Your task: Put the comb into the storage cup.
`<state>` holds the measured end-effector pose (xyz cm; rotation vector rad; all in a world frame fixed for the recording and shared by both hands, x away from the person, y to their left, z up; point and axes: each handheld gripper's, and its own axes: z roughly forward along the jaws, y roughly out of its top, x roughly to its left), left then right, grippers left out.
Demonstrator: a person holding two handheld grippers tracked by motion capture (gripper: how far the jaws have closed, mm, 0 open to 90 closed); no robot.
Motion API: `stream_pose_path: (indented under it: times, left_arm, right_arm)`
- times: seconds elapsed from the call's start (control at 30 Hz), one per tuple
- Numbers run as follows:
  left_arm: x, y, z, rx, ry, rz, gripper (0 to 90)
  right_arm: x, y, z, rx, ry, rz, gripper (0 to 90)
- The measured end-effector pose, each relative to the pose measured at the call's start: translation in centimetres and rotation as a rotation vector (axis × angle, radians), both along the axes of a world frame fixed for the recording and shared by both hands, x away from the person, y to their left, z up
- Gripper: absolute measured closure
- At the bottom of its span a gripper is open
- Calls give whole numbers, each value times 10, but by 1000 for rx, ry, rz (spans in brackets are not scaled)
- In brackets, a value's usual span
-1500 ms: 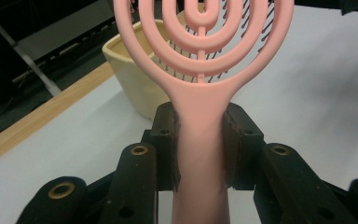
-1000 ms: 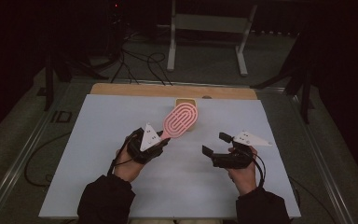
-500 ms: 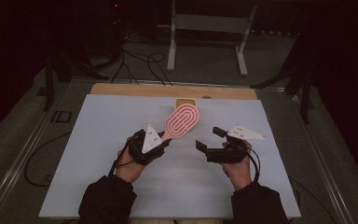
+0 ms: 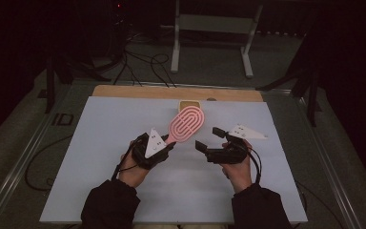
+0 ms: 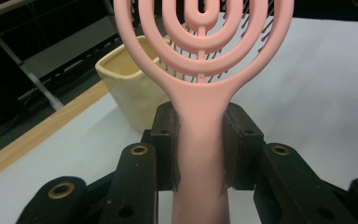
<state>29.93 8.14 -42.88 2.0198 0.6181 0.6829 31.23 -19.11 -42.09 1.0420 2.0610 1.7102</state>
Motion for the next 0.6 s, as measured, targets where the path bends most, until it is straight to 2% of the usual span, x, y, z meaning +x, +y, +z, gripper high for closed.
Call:
stream_pose_path:
  times: [0.2, 0.6]
  left_arm:
    - [0, 0, 0, -7, -2, 4, 696]
    - [0, 3, 1, -22, -9, 12, 695]
  right_arm:
    - [2, 4, 2, 20, 2, 4, 76]
    - [5, 16, 8, 23, -9, 24, 76]
